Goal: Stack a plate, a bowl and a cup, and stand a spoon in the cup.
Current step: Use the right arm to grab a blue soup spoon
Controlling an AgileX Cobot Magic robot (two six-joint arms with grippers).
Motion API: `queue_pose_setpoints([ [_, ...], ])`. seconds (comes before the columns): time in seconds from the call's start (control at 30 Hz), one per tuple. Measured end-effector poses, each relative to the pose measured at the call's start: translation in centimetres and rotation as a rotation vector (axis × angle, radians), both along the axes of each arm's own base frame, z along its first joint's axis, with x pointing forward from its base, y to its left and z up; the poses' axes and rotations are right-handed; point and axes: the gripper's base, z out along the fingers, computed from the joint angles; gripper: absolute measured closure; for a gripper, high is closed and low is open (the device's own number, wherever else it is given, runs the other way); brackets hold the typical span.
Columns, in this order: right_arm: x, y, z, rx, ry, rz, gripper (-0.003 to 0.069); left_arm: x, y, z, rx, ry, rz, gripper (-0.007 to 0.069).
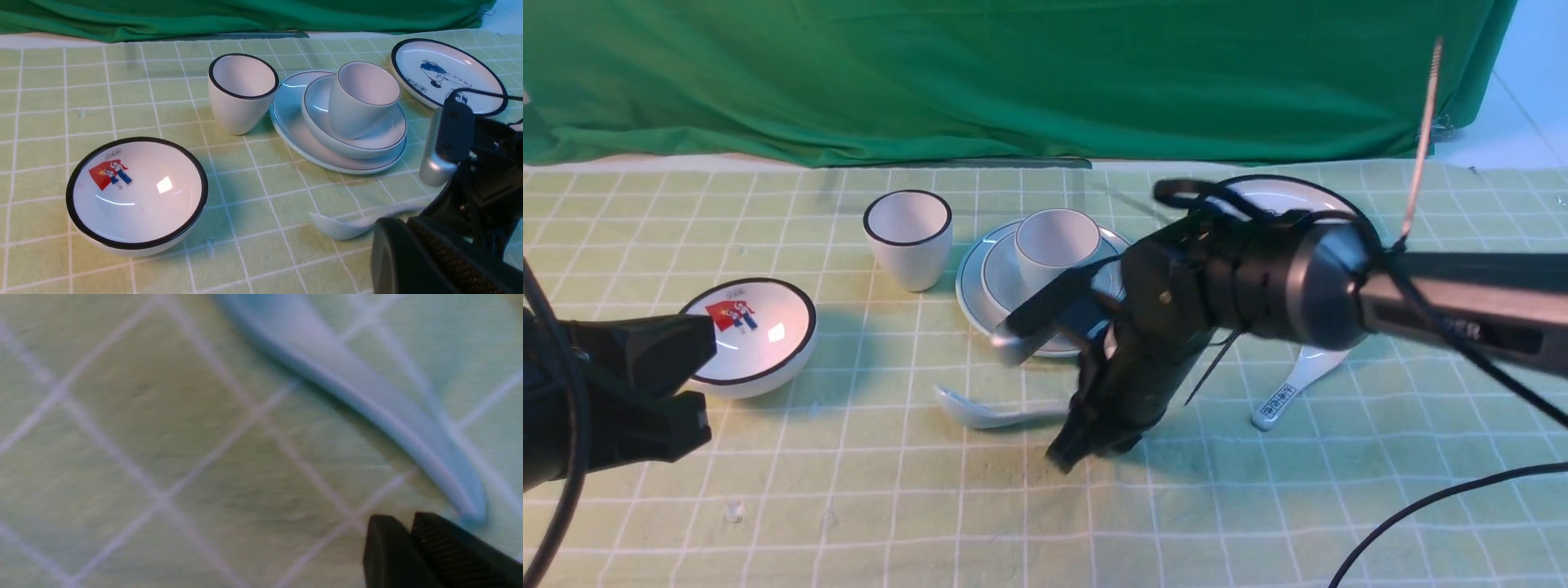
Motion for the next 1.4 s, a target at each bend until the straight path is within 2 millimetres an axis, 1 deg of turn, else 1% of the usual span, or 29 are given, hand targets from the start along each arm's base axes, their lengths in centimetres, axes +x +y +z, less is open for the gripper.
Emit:
queue_pose_setpoints([
  [0.07, 0.8, -1.0, 0.0, 0.004, 0.003, -0.048, 0.0501, 0.0, 0.0, 0.0, 0.000, 0.000, 0.000, 0.0610],
  [0.13, 1.1, -1.5, 0.1, 0.013, 0.011, -0.077, 0.0488, 0.0, 0.0, 0.0, 0.000, 0.000, 0.000, 0.0610],
  [0.23, 0.8, -1.3, 0.4, 0.036, 0.021, -0.080, 0.0479, 0.0, 0.0, 0.0, -0.001, -0.002, 0.000, 0.0610],
  [0.3, 0.2, -0.2, 1.3, 0.092, 0.000, -0.047, 0.0477, 0.0, 0.0, 0.1, -0.003, -0.013, 0.001, 0.0610],
  [0.4, -1.1, 2.6, 2.6, 0.184, -0.095, 0.032, 0.0485, 0.1, 0.0, 0.2, -0.006, -0.022, 0.002, 0.0610],
  [0.43, -1.4, 3.4, 2.8, 0.209, -0.134, 0.053, 0.0500, 0.1, 0.0, 0.2, -0.005, -0.023, 0.002, 0.0610],
  [0.47, -1.8, 4.4, 2.9, 0.237, -0.169, 0.076, 0.0533, 0.1, 0.0, 0.2, -0.004, -0.025, 0.002, 0.0610],
  [0.5, -1.9, 4.6, 3.0, 0.242, -0.177, 0.080, 0.0539, 0.1, 0.0, 0.2, -0.003, -0.025, 0.001, 0.0610],
  [0.53, -2.1, 5.7, 3.2, 0.285, -0.238, 0.091, 0.0593, 0.1, 0.0, 0.2, -0.003, -0.027, 0.001, 0.0610],
  [0.6, -2.0, 6.7, 3.2, 0.332, -0.310, 0.091, 0.0627, 0.1, 0.0, 0.2, -0.003, -0.027, 0.001, 0.0610],
  [0.7, -1.3, 7.7, 3.0, 0.365, -0.357, 0.086, 0.0639, 0.1, 0.0, 0.2, -0.003, -0.027, 0.001, 0.0610],
  [0.73, -1.2, 7.8, 3.1, 0.368, -0.361, 0.086, 0.0639, 0.1, 0.0, 0.2, -0.003, -0.027, 0.001, 0.0610],
  [0.77, -0.6, 8.5, 2.8, 0.367, -0.353, 0.090, 0.0639, 0.1, 0.0, 0.2, -0.003, -0.027, 0.001, 0.0610],
  [0.8, -0.6, 8.5, 2.7, 0.362, -0.345, 0.093, 0.0639, 0.1, 0.0, 0.2, -0.003, -0.027, 0.001, 0.0610],
  [0.87, -0.1, 9.4, 1.9, 0.323, -0.278, 0.125, 0.0639, 0.1, 0.0, 0.2, -0.002, -0.027, 0.001, 0.0610],
  [1.03, -0.1, 10.2, 0.8, 0.259, -0.180, 0.185, 0.0638, 0.1, 0.0, 0.2, -0.002, -0.027, 0.001, 0.0610],
  [1.23, -0.9, 9.7, 0.2, 0.172, -0.049, 0.232, 0.0622, 0.1, 0.0, 0.2, -0.002, -0.027, 0.001, 0.0610],
  [1.3, -1.4, 9.0, 0.0, 0.104, 0.025, 0.250, 0.0599, 0.1, 0.0, 0.2, -0.001, -0.023, 0.001, 0.0610],
  [1.33, -1.4, 9.0, 0.0, 0.102, 0.028, 0.251, 0.0596, 0.1, 0.0, 0.2, -0.001, -0.023, 0.001, 0.0610],
  [1.4, -1.5, 8.4, 0.2, 0.069, 0.064, 0.250, 0.0550, 0.0, 0.0, 0.1, 0.002, -0.012, 0.000, 0.0610],
])
